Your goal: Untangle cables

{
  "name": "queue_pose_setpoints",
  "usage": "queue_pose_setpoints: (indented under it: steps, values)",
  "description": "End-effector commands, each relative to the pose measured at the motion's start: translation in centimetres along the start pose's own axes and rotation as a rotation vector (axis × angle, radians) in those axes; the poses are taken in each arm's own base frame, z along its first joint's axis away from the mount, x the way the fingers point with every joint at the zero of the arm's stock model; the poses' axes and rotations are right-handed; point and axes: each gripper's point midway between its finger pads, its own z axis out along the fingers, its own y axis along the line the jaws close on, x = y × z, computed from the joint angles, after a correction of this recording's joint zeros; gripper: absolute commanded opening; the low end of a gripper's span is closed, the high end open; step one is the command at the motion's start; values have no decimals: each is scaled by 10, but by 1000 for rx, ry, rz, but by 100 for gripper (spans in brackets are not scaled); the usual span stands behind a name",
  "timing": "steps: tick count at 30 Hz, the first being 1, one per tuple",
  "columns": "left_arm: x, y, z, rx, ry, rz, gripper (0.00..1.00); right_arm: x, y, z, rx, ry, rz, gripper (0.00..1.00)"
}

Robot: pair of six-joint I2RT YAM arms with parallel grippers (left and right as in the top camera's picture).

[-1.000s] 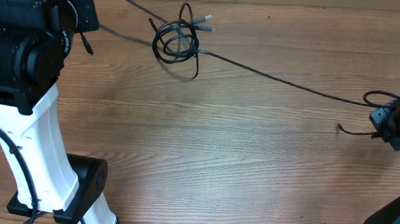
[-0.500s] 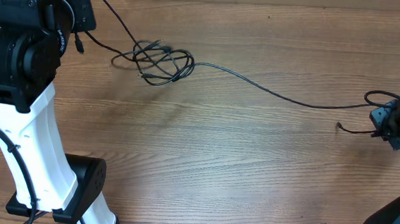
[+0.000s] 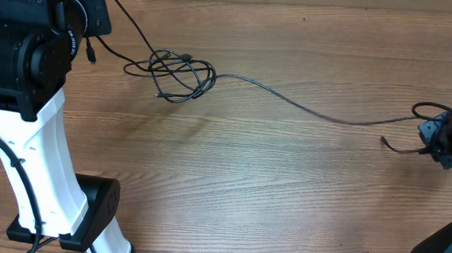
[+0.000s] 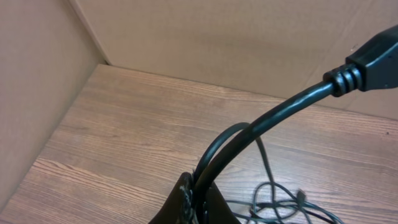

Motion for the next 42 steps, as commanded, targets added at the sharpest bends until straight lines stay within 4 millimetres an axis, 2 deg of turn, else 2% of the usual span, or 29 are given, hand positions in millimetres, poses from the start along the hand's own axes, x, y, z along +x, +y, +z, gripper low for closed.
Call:
queue_pose_setpoints:
  steps: [1,5,7,8,9,10,11,12,14,16,19,21,22,24,26,28,31,36,42]
  values:
    - [-2,3,0,-9,-6,2,4,2,1,2,-1,5,-2,100]
    - [-1,3,2,-9,-3,3,4,3,2,2,-6,8,-2,100]
    - [-1,2,3,-8,0,4,4,8,12,1,-61,39,-19,100]
    - [0,0,4,0,4,5,4,13,25,0,-140,72,-65,100]
    - [0,-3,5,12,9,6,4,23,48,-6,-280,120,-151,100]
    - [1,-6,6,31,15,7,4,35,75,-18,-455,168,-254,100]
    - [2,-10,8,49,23,8,4,44,94,-31,-590,197,-331,100]
    - [3,-14,10,67,31,9,4,57,115,-51,-770,228,-426,100]
    - [6,-21,16,95,51,12,4,73,136,-79,-977,261,-517,100]
    - [11,-33,25,141,86,18,4,86,147,-96,-1079,301,-544,100]
    - [20,-57,35,257,141,35,4,108,156,-104,-1102,352,-588,100]
    - [27,-81,39,383,181,69,4,126,162,-109,-1106,387,-631,100]
    - [31,-100,39,488,203,99,4,137,167,-111,-1102,398,-665,100]
    - [36,-122,38,619,226,132,4,152,174,-114,-1097,402,-719,100]
    - [42,-147,33,787,248,170,4,176,185,-122,-1112,413,-798,100]
    - [47,-164,27,914,264,198,4,195,191,-130,-1133,428,-856,100]
    - [47,-175,19,1017,250,229,4,224,199,-138,-1133,449,-930,100]
    - [25,-179,2,1065,130,253,4,256,211,-128,-1011,413,-946,100]
    - [3,-177,-51,1167,19,229,4,302,233,-145,-1170,295,-1143,100]
